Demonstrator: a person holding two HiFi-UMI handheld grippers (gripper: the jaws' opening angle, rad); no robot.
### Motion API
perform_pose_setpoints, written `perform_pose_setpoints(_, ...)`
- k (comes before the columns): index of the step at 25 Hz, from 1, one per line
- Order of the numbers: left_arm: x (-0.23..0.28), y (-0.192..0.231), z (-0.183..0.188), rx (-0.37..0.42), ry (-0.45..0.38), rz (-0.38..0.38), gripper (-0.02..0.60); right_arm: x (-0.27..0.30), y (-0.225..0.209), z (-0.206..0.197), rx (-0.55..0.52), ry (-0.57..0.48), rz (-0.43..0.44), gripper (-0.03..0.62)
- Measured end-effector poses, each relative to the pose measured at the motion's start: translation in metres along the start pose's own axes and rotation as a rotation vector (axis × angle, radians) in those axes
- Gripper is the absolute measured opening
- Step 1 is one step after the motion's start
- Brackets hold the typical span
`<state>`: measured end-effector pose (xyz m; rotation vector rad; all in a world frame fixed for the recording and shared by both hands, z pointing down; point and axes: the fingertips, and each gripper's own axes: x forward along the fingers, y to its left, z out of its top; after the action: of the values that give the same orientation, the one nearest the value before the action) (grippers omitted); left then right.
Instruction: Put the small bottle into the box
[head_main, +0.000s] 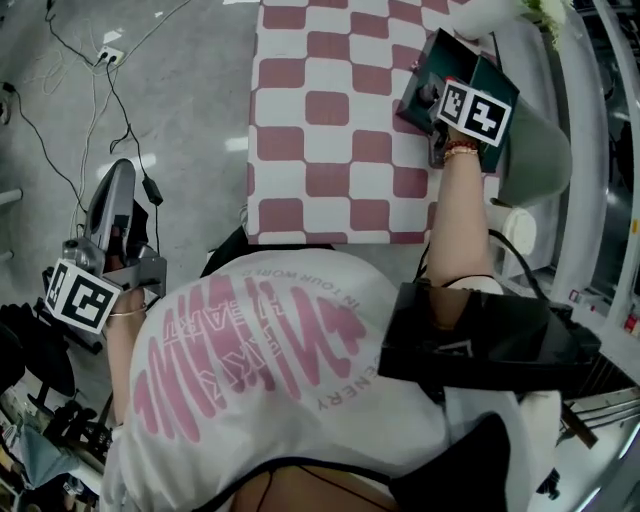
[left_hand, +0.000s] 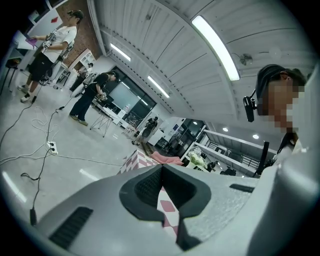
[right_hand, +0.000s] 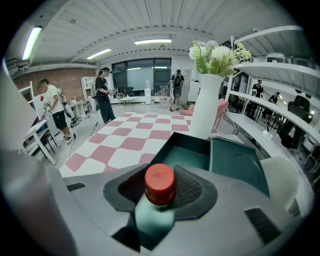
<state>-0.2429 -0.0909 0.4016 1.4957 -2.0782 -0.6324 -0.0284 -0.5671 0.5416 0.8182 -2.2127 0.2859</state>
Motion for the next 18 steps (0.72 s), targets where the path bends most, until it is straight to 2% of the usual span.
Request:
perform_pose_setpoints(10,-0.007,0.001,-0.002,-0.017,-0.015,0.008,0.008,-0.007,0.004,-0.003,-0.02,0.012,0.012,0.16)
perform_pose_setpoints(18,0.001,-0.01,0.0,-0.005,-0.015,-0.026,0.008,-0.014,0.006,-0.003,-0.03,0.01,0.019,0.161)
